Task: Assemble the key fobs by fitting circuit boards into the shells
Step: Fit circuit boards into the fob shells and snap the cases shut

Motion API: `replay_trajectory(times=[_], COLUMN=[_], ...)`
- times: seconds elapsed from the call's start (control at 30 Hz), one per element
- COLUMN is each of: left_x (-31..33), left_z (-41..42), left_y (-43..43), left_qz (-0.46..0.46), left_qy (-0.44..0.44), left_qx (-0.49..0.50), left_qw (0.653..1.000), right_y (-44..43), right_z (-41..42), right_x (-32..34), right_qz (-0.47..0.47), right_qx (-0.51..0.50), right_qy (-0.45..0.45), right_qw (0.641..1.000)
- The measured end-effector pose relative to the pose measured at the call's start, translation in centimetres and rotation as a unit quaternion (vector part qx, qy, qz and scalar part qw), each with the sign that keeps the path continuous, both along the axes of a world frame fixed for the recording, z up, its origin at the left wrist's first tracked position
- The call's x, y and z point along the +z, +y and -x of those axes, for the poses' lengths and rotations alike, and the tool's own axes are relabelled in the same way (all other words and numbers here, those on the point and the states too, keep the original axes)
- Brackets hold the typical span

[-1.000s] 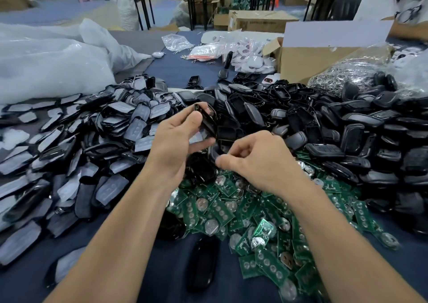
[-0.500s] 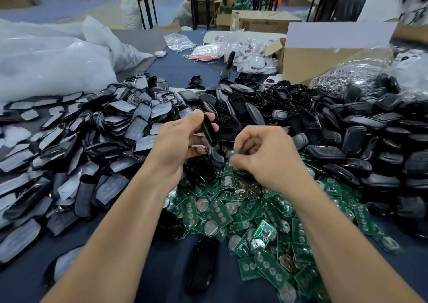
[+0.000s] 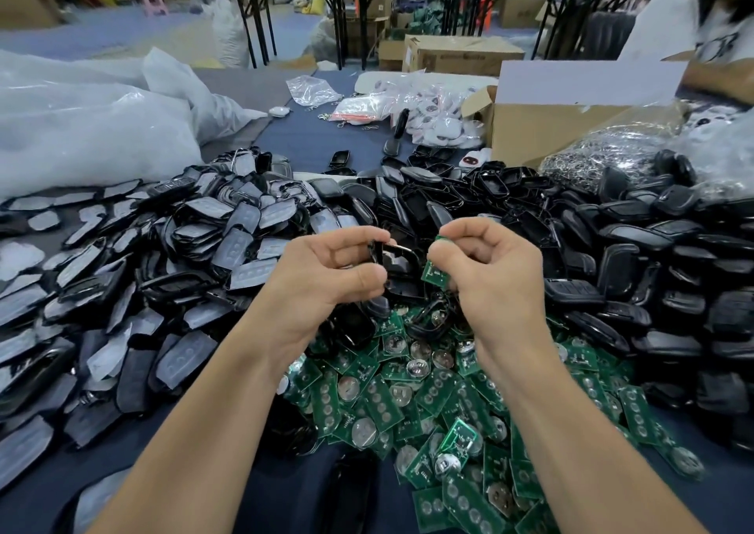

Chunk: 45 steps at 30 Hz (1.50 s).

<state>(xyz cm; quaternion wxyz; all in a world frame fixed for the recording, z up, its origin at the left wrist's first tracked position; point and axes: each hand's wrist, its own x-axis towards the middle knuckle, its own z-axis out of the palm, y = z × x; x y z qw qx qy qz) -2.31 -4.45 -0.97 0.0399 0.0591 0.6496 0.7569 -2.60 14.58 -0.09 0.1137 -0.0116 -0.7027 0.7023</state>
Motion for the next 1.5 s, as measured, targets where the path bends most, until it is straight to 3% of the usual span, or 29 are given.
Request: replay_trajectory(times=[0.37, 0.5, 0.67, 0.9, 1.1, 1.27, 1.5], left_x=[0.3, 0.1, 0.1, -0.1, -0.3, -0.3, 0.0], left_z=[-0.2, 0.0, 0.1, 0.3, 0.3, 0.4, 0.0], left_y=[0.5, 0.5, 0.6, 0.9, 0.9, 1.3, 2.0], left_qz=[-0.008, 0.001, 0.007, 0.051, 0.042, 0.037, 0.034], left_qy=[-0.009, -0.011, -0.003, 0.014, 0.023, 0.025, 0.032], left_qx=[0.037, 0.05, 0.054, 0.074, 0.089, 0.078, 0.083], left_qw=[0.999, 0.999, 0.999, 0.996, 0.995, 0.996, 0.995], right_y=[0.2, 0.5, 0.1, 0.1, 0.2, -0.2, -0.2], right_z=[-0.1, 0.2, -0.1, -0.1, 0.4, 0.0, 0.0], right_x=[0.9, 0.7, 0.3, 0.3, -0.4, -0.3, -0.2], right_qz=[0.2, 0.224, 0.185, 0.146, -0.01, -0.021, -0.082], right_qx=[0.084, 0.12, 0.105, 0.06, 0.034, 0.06, -0.015], right_qy=[-0.042, -0.044, -0.009, -0.026, 0.008, 0.036, 0.016], right_qw=[0.975, 0.966, 0.977, 0.987, 0.999, 0.997, 0.996])
